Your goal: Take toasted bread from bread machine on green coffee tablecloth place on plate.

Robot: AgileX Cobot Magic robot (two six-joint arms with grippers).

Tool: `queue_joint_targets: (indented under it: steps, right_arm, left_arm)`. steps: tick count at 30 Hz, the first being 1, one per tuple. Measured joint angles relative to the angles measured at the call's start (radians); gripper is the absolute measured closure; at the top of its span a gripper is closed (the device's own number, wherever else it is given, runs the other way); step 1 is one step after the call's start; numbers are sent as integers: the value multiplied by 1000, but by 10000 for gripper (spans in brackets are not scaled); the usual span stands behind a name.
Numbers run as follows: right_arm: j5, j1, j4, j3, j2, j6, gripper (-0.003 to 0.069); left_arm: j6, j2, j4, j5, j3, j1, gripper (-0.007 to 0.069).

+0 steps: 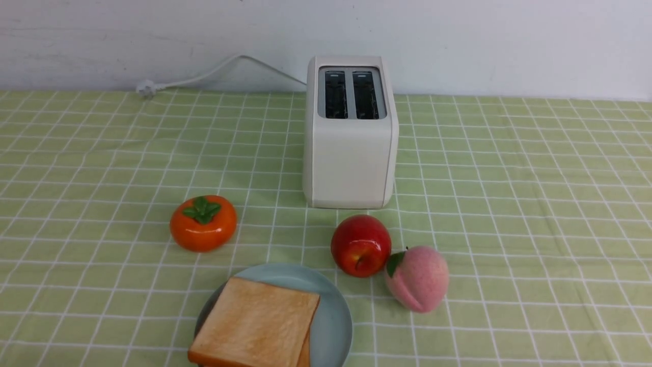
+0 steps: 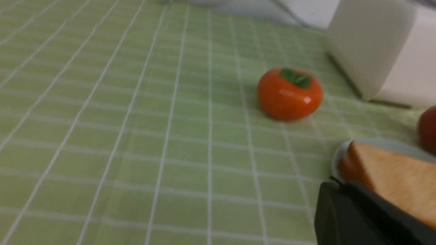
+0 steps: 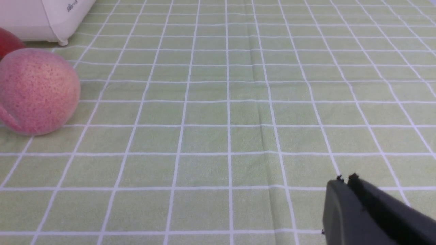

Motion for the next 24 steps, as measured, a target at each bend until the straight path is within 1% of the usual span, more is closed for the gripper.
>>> queue_joint_targets:
  steps: [2, 5, 24]
  right_arm:
    - [1, 0, -1, -1, 0, 0, 638]
    - [1, 0, -1, 0, 0, 0, 636]
    - [2, 0, -1, -1, 0, 0, 611]
  left_arm:
    - [-56, 0, 17, 34, 28, 2, 638]
    - [-89, 0, 18, 45, 32, 3, 638]
    - [-103, 0, 19, 43, 32, 3, 638]
